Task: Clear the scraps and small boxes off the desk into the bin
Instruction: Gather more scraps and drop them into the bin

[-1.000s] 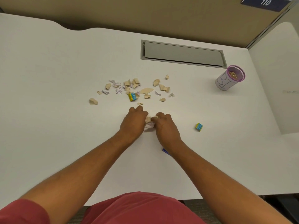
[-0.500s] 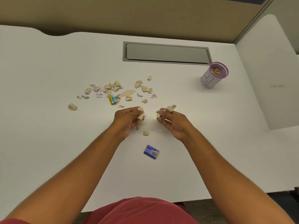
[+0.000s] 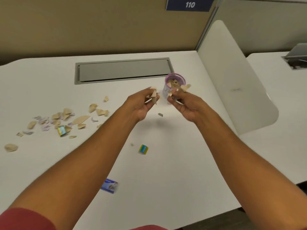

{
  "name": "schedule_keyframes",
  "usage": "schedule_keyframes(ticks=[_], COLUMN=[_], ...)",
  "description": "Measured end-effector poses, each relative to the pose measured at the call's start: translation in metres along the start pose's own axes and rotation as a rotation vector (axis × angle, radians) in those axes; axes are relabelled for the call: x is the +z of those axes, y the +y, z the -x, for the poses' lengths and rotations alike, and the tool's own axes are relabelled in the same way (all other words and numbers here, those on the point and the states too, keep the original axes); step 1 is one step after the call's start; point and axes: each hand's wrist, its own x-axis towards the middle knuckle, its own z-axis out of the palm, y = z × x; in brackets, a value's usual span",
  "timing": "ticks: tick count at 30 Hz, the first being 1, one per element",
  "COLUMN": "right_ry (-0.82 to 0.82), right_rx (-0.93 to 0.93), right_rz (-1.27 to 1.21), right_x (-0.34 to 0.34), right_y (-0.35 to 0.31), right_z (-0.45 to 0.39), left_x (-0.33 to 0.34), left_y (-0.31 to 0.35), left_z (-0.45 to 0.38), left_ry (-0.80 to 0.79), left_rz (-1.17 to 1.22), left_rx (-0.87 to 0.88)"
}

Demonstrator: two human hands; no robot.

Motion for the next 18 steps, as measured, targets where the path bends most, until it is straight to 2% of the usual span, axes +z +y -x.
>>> schedule_keyframes(ticks=[3, 8, 12, 18], right_ry=[0.004, 0.054, 0.068, 0.104], right_rx=[-0.08, -0.117, -0.126, -0.219], right_rz=[0.079, 0.158, 0.22, 0.43], right_x=[-0.008, -0.019, -0.025, -0.023], right_y=[-0.037, -0.067, -0.073, -0.072], right_z=[-0.024, -0.055, -0.066, -0.075], left_x=[0.051, 0.1, 0.111, 0.106], left_y=[0.006, 0.011, 0.015, 0.023], left_z=[-0.024, -0.051, -0.051, -0.043], left_ry=[-0.004, 0.103, 0.118, 0.194], left_rz=[-0.062, -0.303, -0.39, -0.345], left_rx=[0.046, 0.102, 0.091, 0.151])
